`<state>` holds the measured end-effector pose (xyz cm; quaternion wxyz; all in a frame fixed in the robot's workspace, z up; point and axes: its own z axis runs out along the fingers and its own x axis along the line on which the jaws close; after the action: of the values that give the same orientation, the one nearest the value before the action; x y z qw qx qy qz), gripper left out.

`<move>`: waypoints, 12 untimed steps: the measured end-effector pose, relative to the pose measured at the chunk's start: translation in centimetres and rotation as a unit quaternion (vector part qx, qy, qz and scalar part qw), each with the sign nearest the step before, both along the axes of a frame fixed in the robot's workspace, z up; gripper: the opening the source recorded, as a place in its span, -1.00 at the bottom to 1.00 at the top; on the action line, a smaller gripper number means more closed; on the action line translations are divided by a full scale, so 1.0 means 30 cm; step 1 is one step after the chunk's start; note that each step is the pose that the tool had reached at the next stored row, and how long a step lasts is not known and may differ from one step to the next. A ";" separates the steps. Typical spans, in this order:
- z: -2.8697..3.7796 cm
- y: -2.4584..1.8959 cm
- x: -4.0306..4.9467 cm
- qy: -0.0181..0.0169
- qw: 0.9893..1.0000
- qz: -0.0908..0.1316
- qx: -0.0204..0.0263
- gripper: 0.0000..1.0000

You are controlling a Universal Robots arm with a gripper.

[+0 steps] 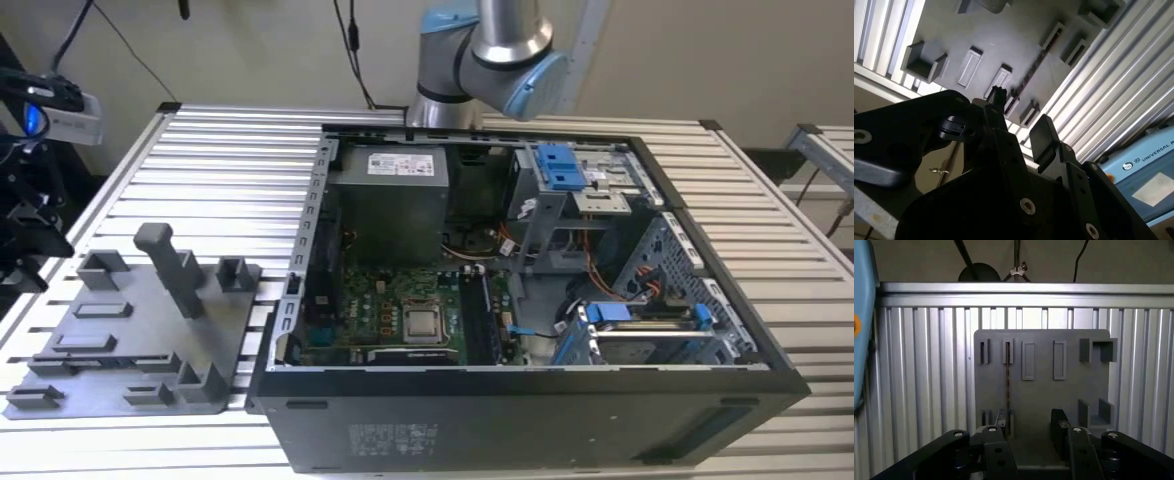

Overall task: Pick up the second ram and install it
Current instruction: 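Pick up the second ram and move it above second insertion slot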

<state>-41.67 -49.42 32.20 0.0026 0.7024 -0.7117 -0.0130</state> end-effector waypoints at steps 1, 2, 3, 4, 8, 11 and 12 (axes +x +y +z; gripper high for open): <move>-0.002 0.000 0.000 0.000 1.000 0.000 0.000 -0.04; -0.005 0.000 0.000 0.000 1.000 0.000 0.000 -0.04; -0.008 0.000 0.000 0.000 1.000 0.000 0.000 -0.04; -0.011 0.000 0.000 0.000 1.000 0.000 0.000 -0.04; -0.026 0.000 0.000 0.000 1.000 0.000 0.000 -0.04; -0.034 0.000 0.000 0.000 1.000 0.000 0.000 -0.04; -0.035 0.000 0.000 0.000 1.000 0.000 0.000 -0.04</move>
<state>-41.67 -49.41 31.14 0.0028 0.7024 -0.7117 -0.0131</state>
